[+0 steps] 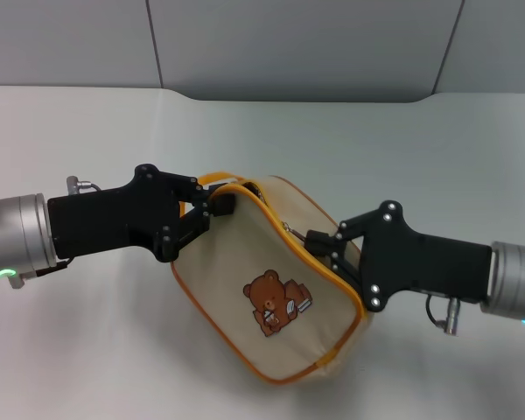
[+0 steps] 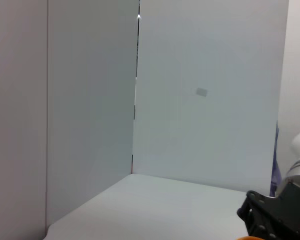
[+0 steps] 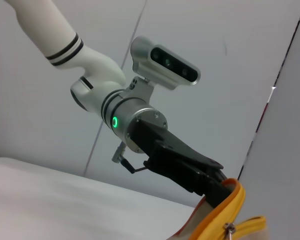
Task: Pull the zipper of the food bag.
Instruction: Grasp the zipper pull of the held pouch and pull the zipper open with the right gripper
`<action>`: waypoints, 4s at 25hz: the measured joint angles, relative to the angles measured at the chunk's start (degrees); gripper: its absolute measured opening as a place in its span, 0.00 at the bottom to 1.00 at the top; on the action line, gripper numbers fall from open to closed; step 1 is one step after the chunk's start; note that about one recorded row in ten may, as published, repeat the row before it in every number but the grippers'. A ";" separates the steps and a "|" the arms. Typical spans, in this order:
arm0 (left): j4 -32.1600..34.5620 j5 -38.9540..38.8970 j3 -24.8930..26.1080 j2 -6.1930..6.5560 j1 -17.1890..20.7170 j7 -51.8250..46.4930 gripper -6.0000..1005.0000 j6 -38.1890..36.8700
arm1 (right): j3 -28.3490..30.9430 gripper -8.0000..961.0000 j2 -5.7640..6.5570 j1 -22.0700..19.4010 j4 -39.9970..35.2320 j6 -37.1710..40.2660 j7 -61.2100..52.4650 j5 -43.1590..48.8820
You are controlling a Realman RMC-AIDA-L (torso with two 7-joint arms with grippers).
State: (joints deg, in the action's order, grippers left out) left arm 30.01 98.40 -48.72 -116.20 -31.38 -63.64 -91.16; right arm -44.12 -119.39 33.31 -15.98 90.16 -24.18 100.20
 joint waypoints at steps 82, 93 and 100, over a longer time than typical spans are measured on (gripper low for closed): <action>-0.23 0.12 2.70 -0.24 -1.23 -0.04 0.06 2.80 | -0.04 0.01 0.23 -4.49 -1.02 3.74 -8.89 7.50; -0.45 0.26 3.71 -0.59 -1.06 -0.22 0.07 4.08 | 2.78 0.01 0.30 -8.68 -4.84 6.94 -12.96 6.95; -1.93 0.12 4.04 -0.68 -0.82 -0.31 0.10 4.28 | 9.50 0.06 0.30 -8.20 -4.51 7.31 -18.40 6.88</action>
State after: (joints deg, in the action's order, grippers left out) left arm 28.08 98.52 -44.68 -116.88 -32.20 -63.95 -86.88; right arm -34.63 -119.09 25.10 -20.49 97.46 -42.58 107.07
